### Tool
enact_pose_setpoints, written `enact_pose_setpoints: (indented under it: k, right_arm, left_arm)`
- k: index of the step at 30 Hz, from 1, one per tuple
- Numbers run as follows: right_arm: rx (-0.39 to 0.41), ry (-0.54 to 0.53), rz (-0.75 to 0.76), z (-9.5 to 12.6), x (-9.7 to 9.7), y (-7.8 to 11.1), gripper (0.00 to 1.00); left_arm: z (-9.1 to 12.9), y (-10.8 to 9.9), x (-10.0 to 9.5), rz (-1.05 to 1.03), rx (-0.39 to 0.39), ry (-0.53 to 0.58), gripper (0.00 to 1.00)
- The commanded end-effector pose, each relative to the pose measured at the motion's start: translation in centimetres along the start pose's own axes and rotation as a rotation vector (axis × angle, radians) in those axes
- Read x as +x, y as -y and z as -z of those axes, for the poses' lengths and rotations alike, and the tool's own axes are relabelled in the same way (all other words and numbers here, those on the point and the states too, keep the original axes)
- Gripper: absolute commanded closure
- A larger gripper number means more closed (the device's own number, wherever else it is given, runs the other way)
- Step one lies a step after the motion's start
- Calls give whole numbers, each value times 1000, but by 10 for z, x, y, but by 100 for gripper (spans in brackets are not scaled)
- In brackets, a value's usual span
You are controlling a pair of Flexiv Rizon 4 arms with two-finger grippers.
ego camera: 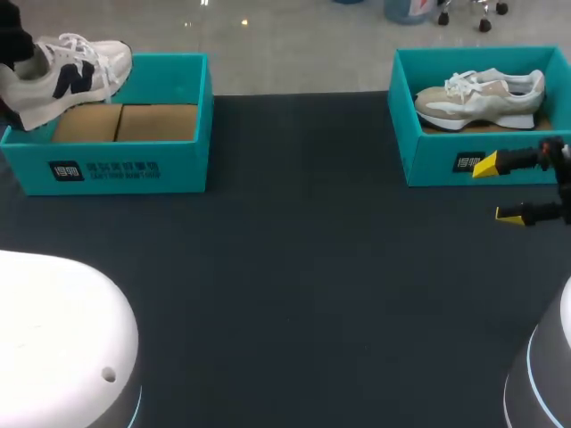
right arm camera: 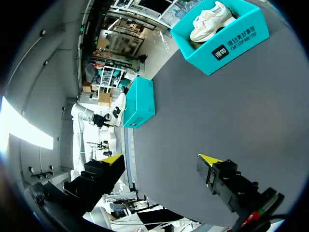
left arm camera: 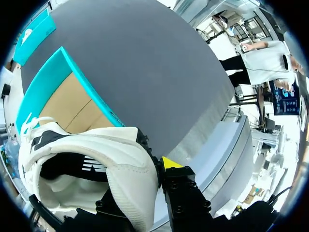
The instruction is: Take the shoe out of the shoebox, open the shoe tongue, remove and reinsert the insole, then place the shoe into the shoebox
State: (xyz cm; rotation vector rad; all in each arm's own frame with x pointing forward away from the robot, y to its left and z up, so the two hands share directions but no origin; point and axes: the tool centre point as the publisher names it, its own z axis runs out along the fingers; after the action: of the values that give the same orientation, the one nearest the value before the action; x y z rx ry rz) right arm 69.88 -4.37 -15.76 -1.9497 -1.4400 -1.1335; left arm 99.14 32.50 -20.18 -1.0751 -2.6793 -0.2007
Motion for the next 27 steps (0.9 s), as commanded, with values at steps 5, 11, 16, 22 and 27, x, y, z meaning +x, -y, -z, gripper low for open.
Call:
enact_pose_setpoints:
  k: [5,11,16,22,27]
  right_arm:
    - [-2,4,-2,-1,0,1,0]
    - [-2,4,-2,-1,0,1,0]
    - [-2,4,-2,-1,0,1,0]
    - [-2,4,-2,-1,0,1,0]
    - [-2,4,-2,-1,0,1,0]
  left_arm:
    - [17,-12,4,-291,-119,42,100]
    - [19,-27,-1,-479,-131,88,100]
    - [17,-42,-12,-675,-135,72,100]
    - [16,-56,-22,-748,-161,37,100]
    - [16,-56,-22,-748,-161,37,100]
